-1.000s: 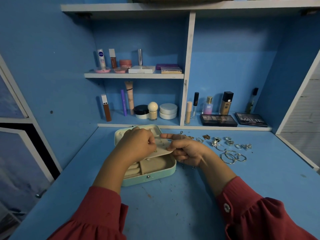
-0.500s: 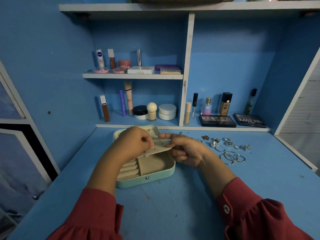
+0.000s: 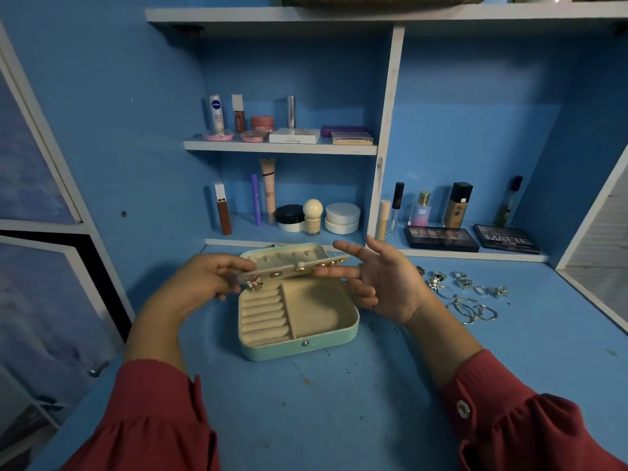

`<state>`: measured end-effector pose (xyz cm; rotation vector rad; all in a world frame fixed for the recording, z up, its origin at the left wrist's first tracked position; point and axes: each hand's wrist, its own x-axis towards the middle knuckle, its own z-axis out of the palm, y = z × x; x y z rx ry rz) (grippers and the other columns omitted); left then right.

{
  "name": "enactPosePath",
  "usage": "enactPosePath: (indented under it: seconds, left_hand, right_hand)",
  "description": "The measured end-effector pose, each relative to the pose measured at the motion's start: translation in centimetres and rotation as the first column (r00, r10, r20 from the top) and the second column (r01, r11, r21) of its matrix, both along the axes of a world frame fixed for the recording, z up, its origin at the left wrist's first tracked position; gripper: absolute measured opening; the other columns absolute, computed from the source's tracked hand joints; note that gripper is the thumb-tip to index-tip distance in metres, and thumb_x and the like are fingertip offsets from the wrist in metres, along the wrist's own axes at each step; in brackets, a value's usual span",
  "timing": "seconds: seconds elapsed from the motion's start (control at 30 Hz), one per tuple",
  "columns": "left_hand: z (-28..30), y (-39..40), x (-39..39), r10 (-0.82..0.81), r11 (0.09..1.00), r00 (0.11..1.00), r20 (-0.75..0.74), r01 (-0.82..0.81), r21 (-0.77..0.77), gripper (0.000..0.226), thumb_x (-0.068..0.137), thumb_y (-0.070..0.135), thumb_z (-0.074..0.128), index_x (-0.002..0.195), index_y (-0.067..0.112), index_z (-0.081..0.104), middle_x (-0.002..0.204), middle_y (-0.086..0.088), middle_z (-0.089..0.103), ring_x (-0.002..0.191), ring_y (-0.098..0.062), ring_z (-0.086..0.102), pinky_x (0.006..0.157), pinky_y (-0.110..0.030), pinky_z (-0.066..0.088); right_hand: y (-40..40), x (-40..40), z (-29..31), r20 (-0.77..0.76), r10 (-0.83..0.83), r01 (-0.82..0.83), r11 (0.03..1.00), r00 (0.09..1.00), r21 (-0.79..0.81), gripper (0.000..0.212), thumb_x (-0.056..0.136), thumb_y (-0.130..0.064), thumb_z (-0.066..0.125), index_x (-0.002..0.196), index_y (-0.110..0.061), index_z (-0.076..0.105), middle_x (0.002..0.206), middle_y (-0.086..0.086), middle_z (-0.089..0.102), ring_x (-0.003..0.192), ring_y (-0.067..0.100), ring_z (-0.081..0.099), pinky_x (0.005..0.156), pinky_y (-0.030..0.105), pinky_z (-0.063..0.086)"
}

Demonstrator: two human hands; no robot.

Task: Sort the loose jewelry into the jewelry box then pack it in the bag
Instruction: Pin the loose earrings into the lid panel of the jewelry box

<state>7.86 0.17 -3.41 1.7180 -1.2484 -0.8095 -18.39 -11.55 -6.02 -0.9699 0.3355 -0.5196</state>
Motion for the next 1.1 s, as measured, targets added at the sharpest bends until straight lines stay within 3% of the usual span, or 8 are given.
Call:
enactPosePath:
  seconds: [0.1, 0.23, 0.4, 0.5, 0.63, 0.73, 0.8, 1.1]
  left_hand:
    - [-0.4, -0.3, 0.1, -0.007, 1.0, 0.999, -0.033, 0.006, -0.025, 0.036, 0.078, -0.018, 0.062, 0.09, 0.015, 0.072, 0.069, 0.004, 0.071, 0.063, -0.005, 0.059, 0.054, -0.012, 0.046]
    - [-1.0, -0.7, 0.3, 0.034, 0.996, 0.996, -0.081, -0.04, -0.079, 0.018, 0.079, -0.011, 0.066, 0.08, 0.007, 0.071, 0.059, 0.006, 0.068, 0.05, 0.001, 0.057, 0.051, -0.011, 0.046]
    - [-1.8, -1.3, 0.7, 0.055, 0.994, 0.988, -0.148, -0.068, -0.086, 0.016, 0.084, -0.005, 0.064, 0.084, 0.01, 0.07, 0.064, 0.001, 0.071, 0.054, -0.001, 0.061, 0.052, -0.013, 0.047]
    - [-2.3, -1.5, 0.8, 0.059, 0.992, 0.978, -0.201, -0.08, -0.095, 0.016, 0.085, -0.004, 0.063, 0.087, 0.01, 0.07, 0.067, 0.0, 0.072, 0.058, -0.004, 0.063, 0.054, -0.014, 0.049]
    - [-2.9, -1.5, 0.7, 0.048, 0.991, 0.954, -0.296, -0.083, -0.108, 0.015, 0.086, -0.002, 0.061, 0.092, 0.008, 0.07, 0.071, -0.003, 0.072, 0.064, -0.011, 0.063, 0.066, -0.022, 0.049]
    - [-3.2, -1.7, 0.8, 0.033, 0.99, 0.936, -0.351, -0.079, -0.116, 0.016, 0.087, -0.002, 0.059, 0.094, 0.007, 0.07, 0.076, -0.005, 0.073, 0.067, -0.015, 0.063, 0.071, -0.026, 0.051]
    - [-3.4, -1.8, 0.7, 0.021, 0.99, 0.926, -0.378, -0.073, -0.122, 0.017, 0.088, -0.003, 0.057, 0.097, 0.006, 0.068, 0.075, -0.003, 0.073, 0.062, -0.01, 0.062, 0.066, -0.023, 0.053]
    - [-3.9, -1.9, 1.1, 0.002, 0.989, 0.911, -0.411, -0.064, -0.136, 0.018, 0.088, -0.001, 0.058, 0.1, 0.008, 0.069, 0.08, -0.004, 0.072, 0.062, -0.01, 0.058, 0.065, -0.021, 0.053]
  right_hand:
    - [0.2, 0.0, 0.5, -0.001, -0.038, 0.038, 0.999, 0.999, 0.009, 0.064, 0.087, -0.052, 0.044, 0.14, -0.016, 0.038, 0.128, 0.03, 0.056, 0.04, 0.012, 0.035, 0.038, 0.02, 0.036]
    - [0.4, -0.6, 0.8, -0.044, -0.104, 0.103, 0.994, 0.994, -0.018, 0.058, 0.089, -0.049, 0.041, 0.135, -0.015, 0.045, 0.123, 0.024, 0.061, 0.044, 0.013, 0.041, 0.041, 0.021, 0.038]
    - [0.1, -1.7, 1.3, -0.203, -0.278, 0.229, 0.945, 0.939, -0.234, 0.039, 0.09, -0.037, 0.045, 0.117, -0.014, 0.062, 0.105, 0.012, 0.071, 0.056, 0.014, 0.048, 0.05, 0.023, 0.036]
    - [0.1, -2.8, 1.8, -0.355, -0.399, 0.222, 0.867, 0.845, -0.447, 0.019, 0.094, -0.021, 0.054, 0.101, -0.012, 0.07, 0.089, 0.008, 0.073, 0.057, 0.014, 0.048, 0.049, 0.02, 0.035]
    - [0.4, -4.5, 2.9, -0.565, -0.483, -0.033, 0.74, 0.668, -0.672, 0.008, 0.082, -0.012, 0.072, 0.089, -0.009, 0.075, 0.069, 0.0, 0.068, 0.051, 0.008, 0.046, 0.046, 0.018, 0.033]
    - [0.5, -5.3, 3.6, -0.702, -0.512, -0.29, 0.664, 0.496, -0.689, 0.008, 0.075, -0.012, 0.077, 0.082, -0.016, 0.077, 0.057, -0.01, 0.064, 0.048, 0.002, 0.048, 0.051, 0.019, 0.037]
    - [0.5, -5.6, 3.9, -0.752, -0.514, -0.398, 0.641, 0.413, -0.656, 0.009, 0.072, -0.014, 0.079, 0.079, -0.02, 0.078, 0.062, -0.01, 0.067, 0.053, 0.002, 0.051, 0.055, 0.018, 0.04]
    - [1.1, -4.8, 3.7, -0.811, -0.512, -0.56, 0.598, 0.283, -0.574, 0.012, 0.066, -0.026, 0.085, 0.074, -0.026, 0.076, 0.073, -0.006, 0.071, 0.059, 0.003, 0.057, 0.062, 0.02, 0.045]
